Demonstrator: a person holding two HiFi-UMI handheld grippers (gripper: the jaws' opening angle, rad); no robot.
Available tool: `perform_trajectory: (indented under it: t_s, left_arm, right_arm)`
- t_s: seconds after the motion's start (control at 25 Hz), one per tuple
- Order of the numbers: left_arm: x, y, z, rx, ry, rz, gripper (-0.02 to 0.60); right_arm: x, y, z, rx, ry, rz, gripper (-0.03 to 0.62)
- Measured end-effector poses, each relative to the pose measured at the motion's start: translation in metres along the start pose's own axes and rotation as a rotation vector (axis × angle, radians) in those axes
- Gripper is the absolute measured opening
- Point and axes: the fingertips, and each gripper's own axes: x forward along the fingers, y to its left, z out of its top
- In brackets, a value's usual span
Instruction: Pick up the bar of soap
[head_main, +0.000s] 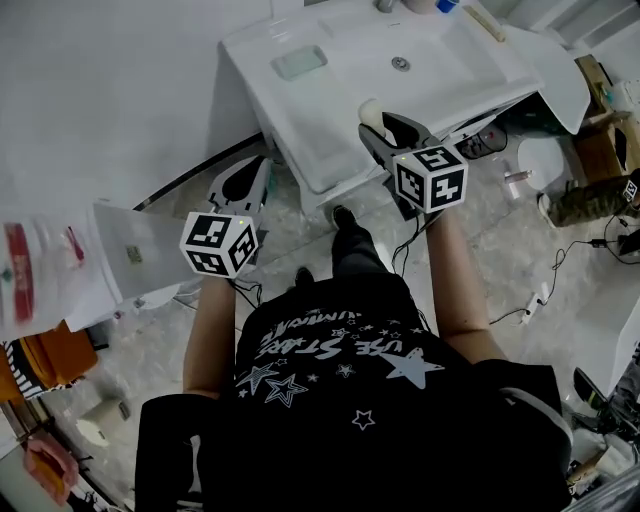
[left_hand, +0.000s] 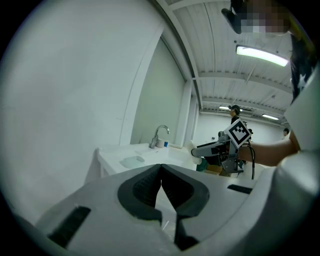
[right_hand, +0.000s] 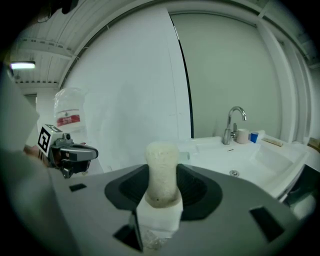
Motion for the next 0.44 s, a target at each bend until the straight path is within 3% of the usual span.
perform_trajectory:
  t_s: [0.44]
  left_arm:
    - [-0.025, -0.046, -0.029, 0.018, 0.038, -0.088, 0.009]
  right_arm:
    - [-0.062, 0.017, -0.053, 0.054, 0.011, -0.078, 0.183]
